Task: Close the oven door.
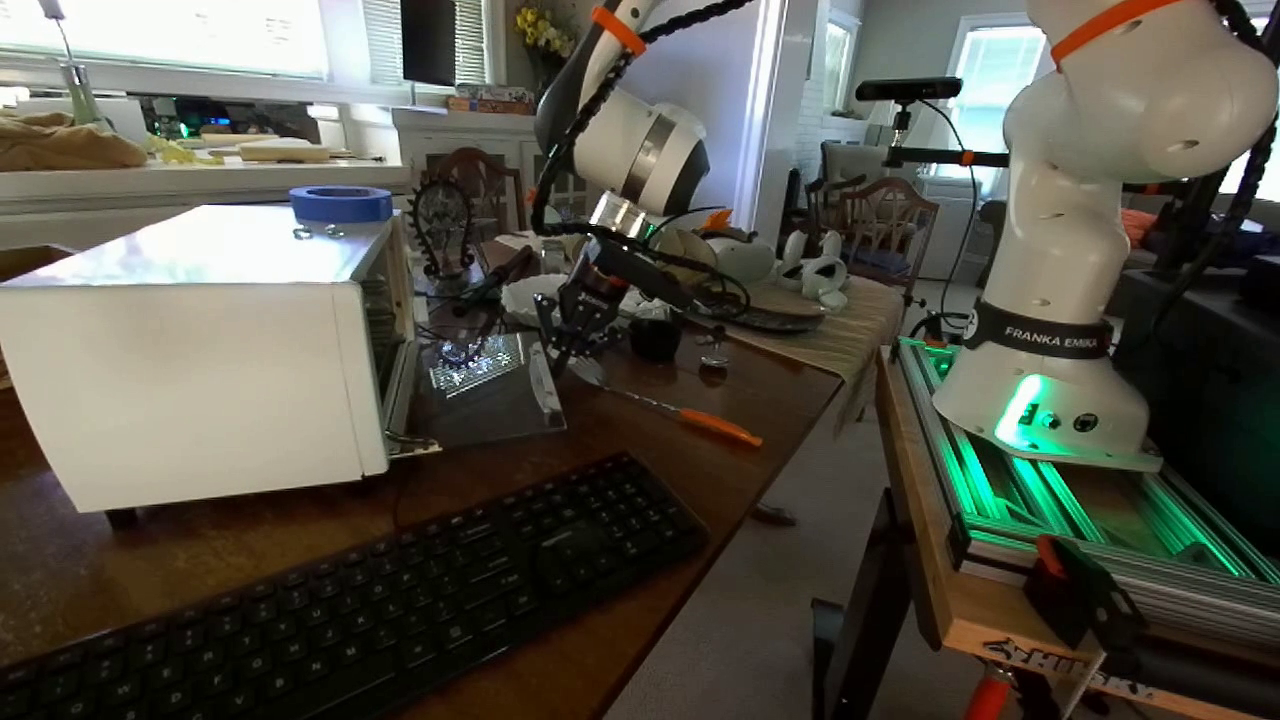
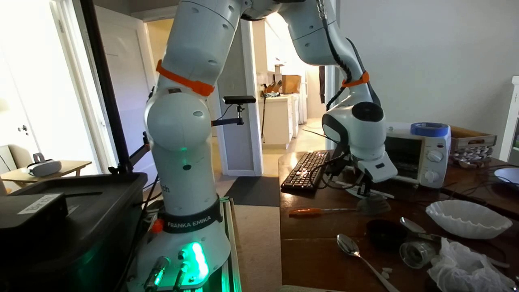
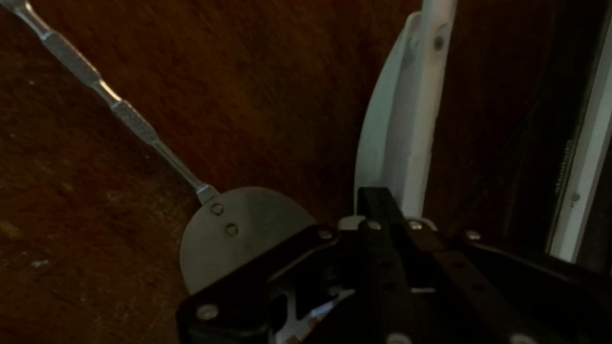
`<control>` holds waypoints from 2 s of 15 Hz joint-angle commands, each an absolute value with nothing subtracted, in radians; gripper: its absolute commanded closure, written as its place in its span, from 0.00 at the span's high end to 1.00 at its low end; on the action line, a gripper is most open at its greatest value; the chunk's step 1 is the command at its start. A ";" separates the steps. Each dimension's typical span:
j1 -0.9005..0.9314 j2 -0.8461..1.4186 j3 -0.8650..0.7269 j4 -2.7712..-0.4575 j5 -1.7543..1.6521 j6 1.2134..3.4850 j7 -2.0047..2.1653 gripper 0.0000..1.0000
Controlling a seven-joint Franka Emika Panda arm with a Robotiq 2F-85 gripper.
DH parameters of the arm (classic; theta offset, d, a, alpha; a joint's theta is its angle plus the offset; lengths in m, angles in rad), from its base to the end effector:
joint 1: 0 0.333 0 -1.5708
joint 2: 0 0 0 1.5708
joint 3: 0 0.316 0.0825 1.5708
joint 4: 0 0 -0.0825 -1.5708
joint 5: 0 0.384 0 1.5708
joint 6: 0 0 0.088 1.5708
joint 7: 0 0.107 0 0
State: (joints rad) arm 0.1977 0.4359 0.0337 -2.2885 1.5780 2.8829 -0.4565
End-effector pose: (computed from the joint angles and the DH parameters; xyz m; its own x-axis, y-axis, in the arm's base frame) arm 0.4897 0.0572 0.1510 0.6745 -0.7368 -0.0461 -0.6640 -0.5782 -0.4741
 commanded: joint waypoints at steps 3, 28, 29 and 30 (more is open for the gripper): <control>0.209 0.407 0.042 -2.278 1.618 2.926 -0.475 0.00; 0.211 0.250 0.075 -2.328 1.634 2.957 -0.490 0.00; 0.207 0.258 0.072 -2.338 1.616 2.955 -0.471 0.00; 0.204 0.266 0.068 -2.345 1.607 2.954 -0.460 0.00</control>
State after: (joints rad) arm 0.2099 0.2502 0.0728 -2.3162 1.6590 2.9645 -0.5253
